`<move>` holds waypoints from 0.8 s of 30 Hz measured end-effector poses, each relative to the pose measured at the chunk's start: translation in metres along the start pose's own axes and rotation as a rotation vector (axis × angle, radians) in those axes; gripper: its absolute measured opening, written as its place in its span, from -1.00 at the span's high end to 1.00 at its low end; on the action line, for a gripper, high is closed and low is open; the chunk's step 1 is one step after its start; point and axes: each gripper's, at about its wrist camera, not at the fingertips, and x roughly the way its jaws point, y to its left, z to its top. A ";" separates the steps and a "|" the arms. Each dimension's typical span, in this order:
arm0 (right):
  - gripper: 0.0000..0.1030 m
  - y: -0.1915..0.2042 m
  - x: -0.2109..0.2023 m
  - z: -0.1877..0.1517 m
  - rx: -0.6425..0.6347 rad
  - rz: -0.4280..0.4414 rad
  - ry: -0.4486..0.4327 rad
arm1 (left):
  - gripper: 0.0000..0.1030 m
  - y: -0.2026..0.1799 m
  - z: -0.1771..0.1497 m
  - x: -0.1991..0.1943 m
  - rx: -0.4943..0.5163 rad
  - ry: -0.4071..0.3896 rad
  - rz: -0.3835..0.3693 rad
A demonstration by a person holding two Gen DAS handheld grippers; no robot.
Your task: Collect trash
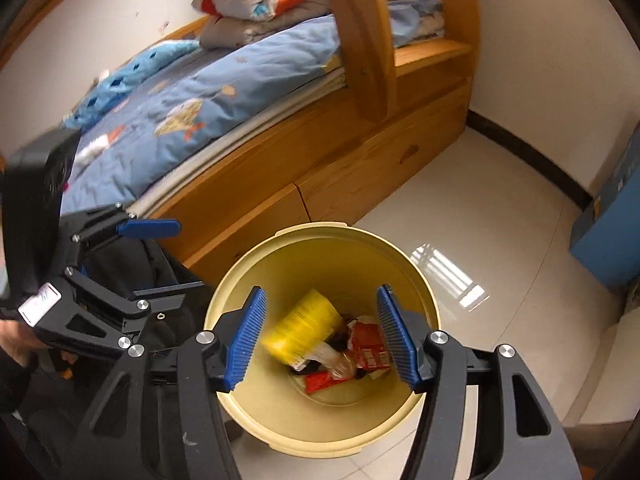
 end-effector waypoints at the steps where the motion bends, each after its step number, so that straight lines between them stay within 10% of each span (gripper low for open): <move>1: -0.09 -0.003 0.000 -0.001 0.013 0.005 -0.001 | -0.62 0.000 0.000 -0.001 0.004 -0.002 0.005; 24: -0.03 0.057 0.013 0.028 -0.071 0.121 -0.027 | -0.62 0.043 -0.012 -0.053 -0.118 -0.122 0.040</move>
